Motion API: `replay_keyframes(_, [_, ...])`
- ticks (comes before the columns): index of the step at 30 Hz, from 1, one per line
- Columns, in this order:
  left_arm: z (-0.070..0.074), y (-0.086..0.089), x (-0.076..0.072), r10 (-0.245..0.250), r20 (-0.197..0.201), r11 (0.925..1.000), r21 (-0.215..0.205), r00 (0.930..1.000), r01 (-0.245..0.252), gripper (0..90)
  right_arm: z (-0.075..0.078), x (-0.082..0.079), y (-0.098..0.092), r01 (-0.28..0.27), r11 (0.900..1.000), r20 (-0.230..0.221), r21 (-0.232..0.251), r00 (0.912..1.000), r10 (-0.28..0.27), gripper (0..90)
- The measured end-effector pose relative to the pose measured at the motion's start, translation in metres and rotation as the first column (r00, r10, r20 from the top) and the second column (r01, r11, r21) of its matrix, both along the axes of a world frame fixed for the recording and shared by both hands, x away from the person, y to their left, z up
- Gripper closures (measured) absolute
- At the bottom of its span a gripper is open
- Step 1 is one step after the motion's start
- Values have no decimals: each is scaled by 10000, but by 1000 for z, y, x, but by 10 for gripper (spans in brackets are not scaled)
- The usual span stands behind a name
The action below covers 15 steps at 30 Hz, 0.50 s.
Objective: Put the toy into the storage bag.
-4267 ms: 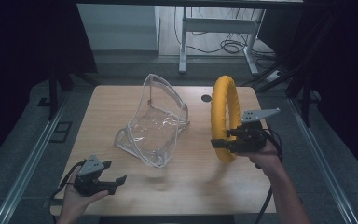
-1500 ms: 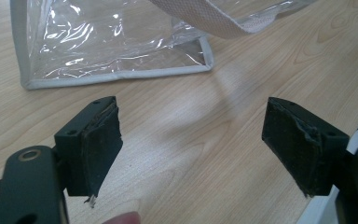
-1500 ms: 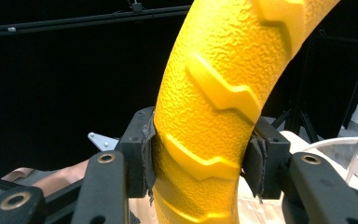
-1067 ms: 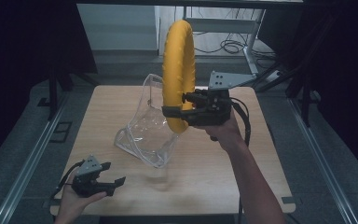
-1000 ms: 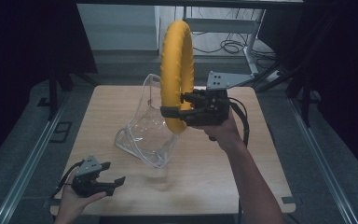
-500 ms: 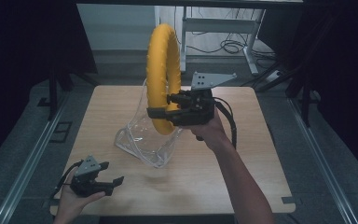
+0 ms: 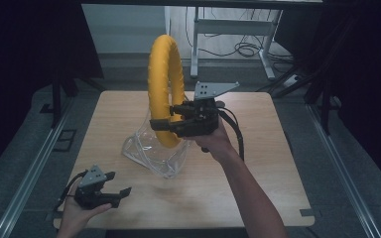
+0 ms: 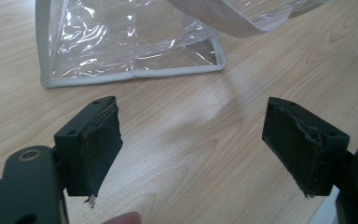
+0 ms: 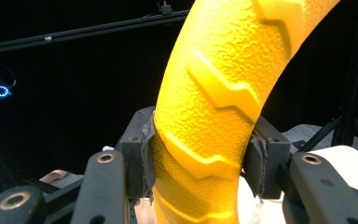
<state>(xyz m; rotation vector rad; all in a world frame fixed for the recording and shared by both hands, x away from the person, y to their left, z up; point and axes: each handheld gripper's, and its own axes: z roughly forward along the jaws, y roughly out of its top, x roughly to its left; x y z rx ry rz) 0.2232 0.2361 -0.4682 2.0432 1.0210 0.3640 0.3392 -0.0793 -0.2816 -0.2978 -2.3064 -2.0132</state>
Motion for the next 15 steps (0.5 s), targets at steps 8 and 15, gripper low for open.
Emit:
replay_keyframes(8, [0,1,0,27,5,10000,10,10000,-27,193,-7,3,4,-128,9999,-116,22,9999,129,504])
replay_keyframes(15, [0,1,0,32,-5,10000,23,10000,-32,193,-13,6,7,-201,9998,-216,-55,9996,199,504])
